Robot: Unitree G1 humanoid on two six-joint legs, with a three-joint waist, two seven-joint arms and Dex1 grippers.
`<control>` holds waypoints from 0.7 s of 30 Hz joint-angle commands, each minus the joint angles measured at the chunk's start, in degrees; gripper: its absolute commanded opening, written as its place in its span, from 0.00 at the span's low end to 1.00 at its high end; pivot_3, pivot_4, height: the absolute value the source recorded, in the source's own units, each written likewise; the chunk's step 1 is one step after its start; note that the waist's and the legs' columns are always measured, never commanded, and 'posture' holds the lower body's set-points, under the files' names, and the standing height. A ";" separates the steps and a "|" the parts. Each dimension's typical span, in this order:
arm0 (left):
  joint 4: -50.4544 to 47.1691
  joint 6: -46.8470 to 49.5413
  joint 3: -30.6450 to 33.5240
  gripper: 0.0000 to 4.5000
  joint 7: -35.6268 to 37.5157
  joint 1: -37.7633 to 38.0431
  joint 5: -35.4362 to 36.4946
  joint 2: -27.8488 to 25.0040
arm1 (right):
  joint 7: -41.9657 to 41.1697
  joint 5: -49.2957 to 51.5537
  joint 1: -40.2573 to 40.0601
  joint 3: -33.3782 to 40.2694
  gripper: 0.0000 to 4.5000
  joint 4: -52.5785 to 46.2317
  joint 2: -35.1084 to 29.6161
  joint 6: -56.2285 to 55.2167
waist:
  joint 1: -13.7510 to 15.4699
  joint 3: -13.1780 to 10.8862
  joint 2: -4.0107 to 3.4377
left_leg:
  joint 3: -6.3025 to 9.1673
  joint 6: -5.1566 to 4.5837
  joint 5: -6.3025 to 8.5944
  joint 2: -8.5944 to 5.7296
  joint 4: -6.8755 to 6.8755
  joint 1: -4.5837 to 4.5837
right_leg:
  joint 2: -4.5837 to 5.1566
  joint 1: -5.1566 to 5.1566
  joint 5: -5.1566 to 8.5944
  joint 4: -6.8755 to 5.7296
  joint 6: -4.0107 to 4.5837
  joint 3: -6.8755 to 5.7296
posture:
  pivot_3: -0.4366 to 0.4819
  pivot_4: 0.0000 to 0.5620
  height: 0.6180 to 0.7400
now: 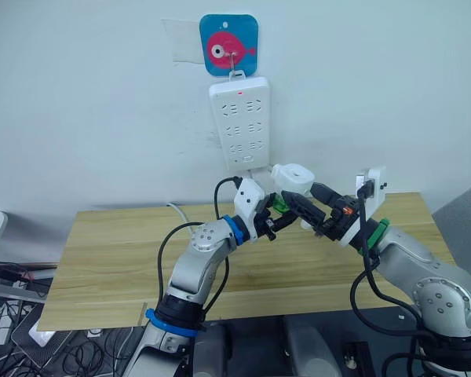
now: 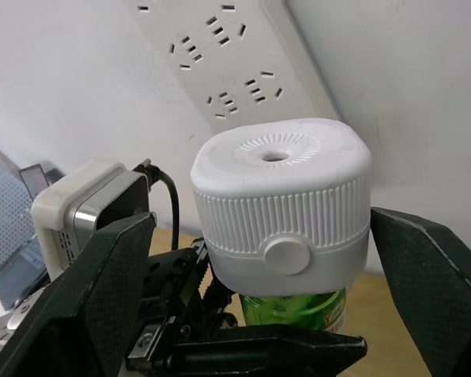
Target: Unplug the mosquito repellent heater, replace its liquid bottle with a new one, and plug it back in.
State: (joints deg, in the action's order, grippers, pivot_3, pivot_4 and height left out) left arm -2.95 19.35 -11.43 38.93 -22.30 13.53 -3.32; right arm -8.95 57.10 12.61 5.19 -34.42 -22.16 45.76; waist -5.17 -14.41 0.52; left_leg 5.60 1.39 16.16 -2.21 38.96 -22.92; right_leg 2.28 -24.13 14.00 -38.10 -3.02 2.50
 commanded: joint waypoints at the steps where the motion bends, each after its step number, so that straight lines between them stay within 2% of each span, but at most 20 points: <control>1: -3.81 0.08 -1.10 0.49 0.64 -0.69 1.60 0.04 | -0.51 -1.33 1.59 -1.98 1.00 -1.15 1.41 -1.54 | -0.05 0.01 -0.01 | -0.02 0.00 0.00 0.00 0.00 0.00 | 0.00 0.00 0.00 0.00 0.00 0.02 | 0.26 0.36 1.00; 12: -5.30 0.27 -2.65 0.49 1.98 -0.14 2.60 -2.08 | -1.72 -4.73 3.97 -2.55 1.00 1.29 2.14 -1.36 | -0.02 0.05 -0.04 | -0.03 0.00 0.00 -0.01 0.00 0.01 | 0.01 0.00 0.00 0.00 0.00 0.03 | 0.28 0.36 1.00; 15: -5.65 0.38 -2.78 0.49 1.95 0.20 2.87 -2.31 | -1.91 -5.18 4.21 -2.45 0.86 1.62 2.45 -1.58 | -0.01 0.05 -0.04 | -0.02 0.00 0.00 -0.02 0.00 0.01 | 0.01 0.00 0.00 0.01 0.00 0.03 | 0.28 0.36 1.00; 17: -6.27 0.82 -2.92 0.49 1.81 0.62 3.32 -2.29 | -2.18 -5.39 4.27 -2.56 0.71 1.57 2.60 -1.48 | -0.01 0.05 -0.04 | -0.02 0.00 0.00 -0.01 0.00 0.01 | 0.01 0.00 0.00 0.00 0.00 0.03 | 0.28 0.36 1.00; 21: -7.03 1.47 -3.28 0.49 1.74 1.20 3.54 -2.23 | -2.86 -5.70 3.98 -2.80 0.68 1.36 2.79 -1.40 | -0.01 0.06 -0.04 | -0.02 0.00 0.00 -0.01 0.00 0.01 | 0.01 0.00 0.00 0.00 0.00 0.04 | 0.29 0.36 1.00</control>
State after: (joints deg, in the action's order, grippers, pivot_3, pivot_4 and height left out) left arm -6.82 21.02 -13.70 40.19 -21.13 15.39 -6.10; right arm -10.52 50.75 16.42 2.17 -31.31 -19.87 45.33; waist -5.18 -14.35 0.48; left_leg 5.58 1.39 16.16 -2.22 38.95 -22.91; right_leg 2.29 -24.13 14.00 -38.10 -3.02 2.54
